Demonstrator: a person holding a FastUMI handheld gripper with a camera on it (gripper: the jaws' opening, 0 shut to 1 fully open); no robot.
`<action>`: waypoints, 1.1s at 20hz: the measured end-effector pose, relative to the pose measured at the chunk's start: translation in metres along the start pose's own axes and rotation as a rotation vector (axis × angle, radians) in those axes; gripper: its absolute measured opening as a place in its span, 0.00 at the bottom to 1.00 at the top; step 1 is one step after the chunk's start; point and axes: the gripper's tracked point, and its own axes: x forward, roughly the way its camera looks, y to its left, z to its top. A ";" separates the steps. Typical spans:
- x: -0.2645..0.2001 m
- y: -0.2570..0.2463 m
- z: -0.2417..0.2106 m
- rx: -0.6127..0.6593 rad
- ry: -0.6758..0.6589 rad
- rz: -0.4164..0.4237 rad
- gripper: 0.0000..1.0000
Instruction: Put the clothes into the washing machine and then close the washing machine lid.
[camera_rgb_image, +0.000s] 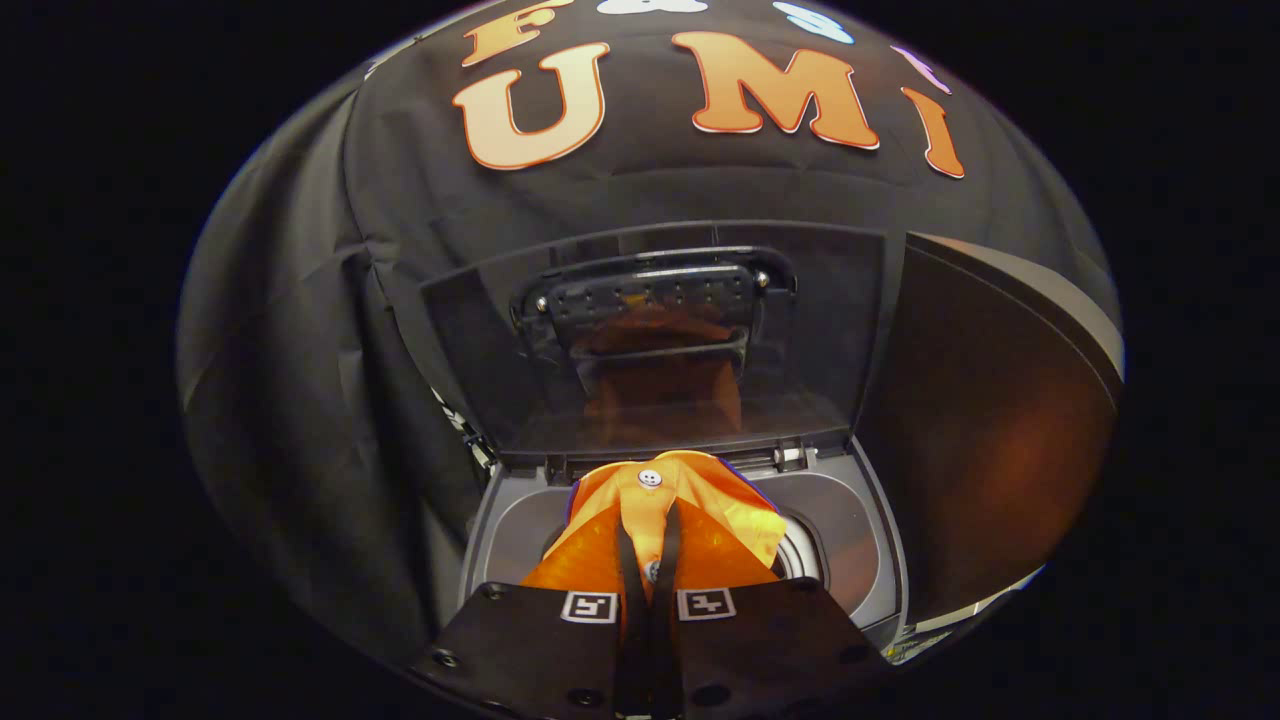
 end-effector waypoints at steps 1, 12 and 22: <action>0.006 -0.003 -0.010 0.004 0.031 -0.009 0.08; 0.044 -0.002 -0.059 0.019 0.166 -0.038 0.16; 0.088 -0.015 -0.084 0.019 0.214 -0.070 0.16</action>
